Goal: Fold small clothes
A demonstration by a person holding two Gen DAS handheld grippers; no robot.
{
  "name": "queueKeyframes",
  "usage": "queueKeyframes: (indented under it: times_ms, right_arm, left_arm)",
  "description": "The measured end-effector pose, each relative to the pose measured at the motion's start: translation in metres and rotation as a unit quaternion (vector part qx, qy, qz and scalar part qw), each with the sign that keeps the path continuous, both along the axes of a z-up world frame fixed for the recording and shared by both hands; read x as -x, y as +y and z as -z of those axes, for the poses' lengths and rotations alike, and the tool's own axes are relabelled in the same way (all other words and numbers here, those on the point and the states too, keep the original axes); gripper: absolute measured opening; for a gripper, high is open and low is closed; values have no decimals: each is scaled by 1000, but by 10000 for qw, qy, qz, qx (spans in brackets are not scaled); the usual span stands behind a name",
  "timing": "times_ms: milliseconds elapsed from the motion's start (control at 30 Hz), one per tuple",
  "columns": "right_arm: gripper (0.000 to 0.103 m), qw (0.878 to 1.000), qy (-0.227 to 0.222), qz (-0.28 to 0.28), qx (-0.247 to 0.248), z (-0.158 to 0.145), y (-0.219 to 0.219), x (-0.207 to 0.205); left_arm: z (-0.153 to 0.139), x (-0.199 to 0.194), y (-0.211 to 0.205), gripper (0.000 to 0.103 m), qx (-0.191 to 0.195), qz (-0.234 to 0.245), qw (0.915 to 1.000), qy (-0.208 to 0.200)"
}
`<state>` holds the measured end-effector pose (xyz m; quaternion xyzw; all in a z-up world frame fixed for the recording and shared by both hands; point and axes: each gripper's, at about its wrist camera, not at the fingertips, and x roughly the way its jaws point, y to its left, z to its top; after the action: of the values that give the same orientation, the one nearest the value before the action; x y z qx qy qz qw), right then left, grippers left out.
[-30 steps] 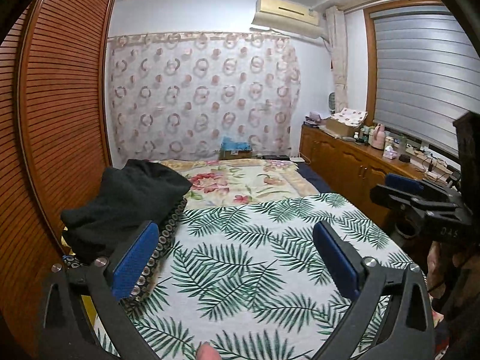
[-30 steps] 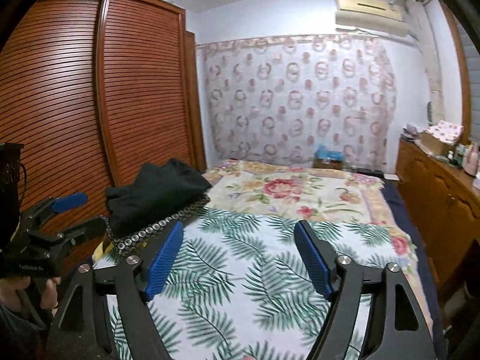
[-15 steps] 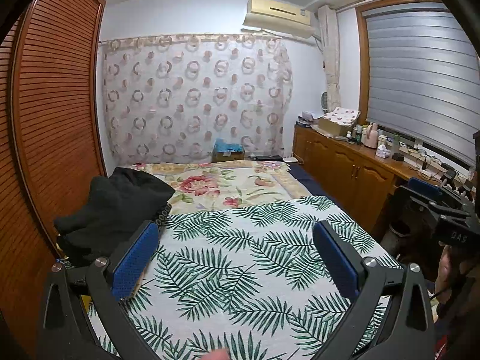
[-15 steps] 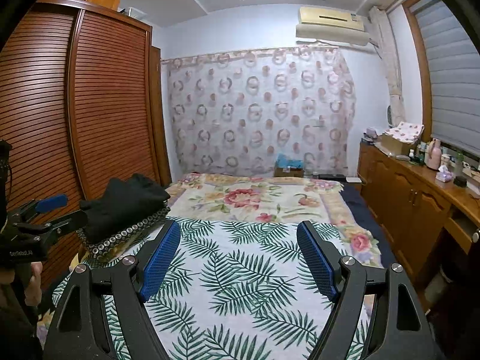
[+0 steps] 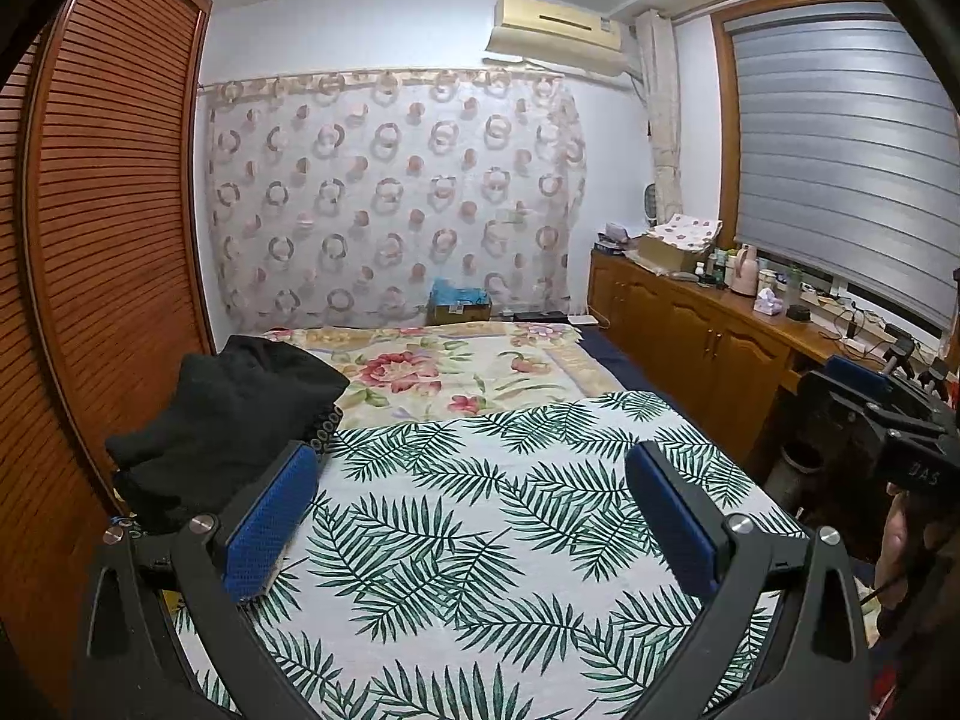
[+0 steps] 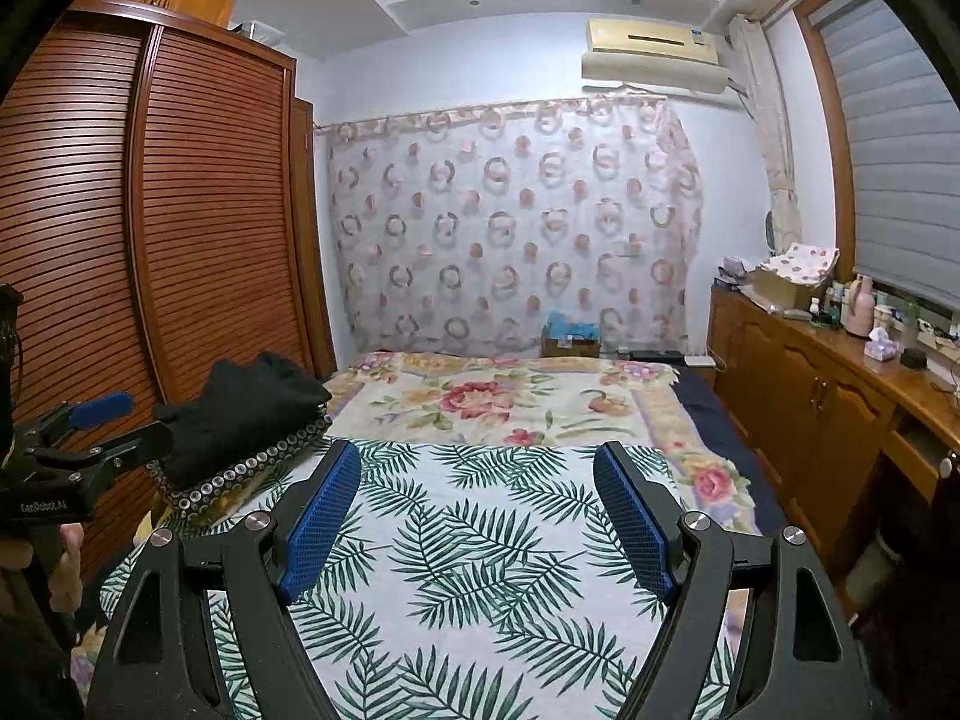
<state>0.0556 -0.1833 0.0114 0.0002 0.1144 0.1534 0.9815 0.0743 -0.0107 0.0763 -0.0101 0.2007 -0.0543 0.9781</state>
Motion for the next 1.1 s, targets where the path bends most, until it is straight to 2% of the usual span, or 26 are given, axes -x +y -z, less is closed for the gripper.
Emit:
queueKeyframes:
  times_ms: [1100]
  right_arm:
    - [82,10000,22,-17,-19,5,-17,-4]
  left_arm:
    - [1,0,6,102,4,-34,10000,-16]
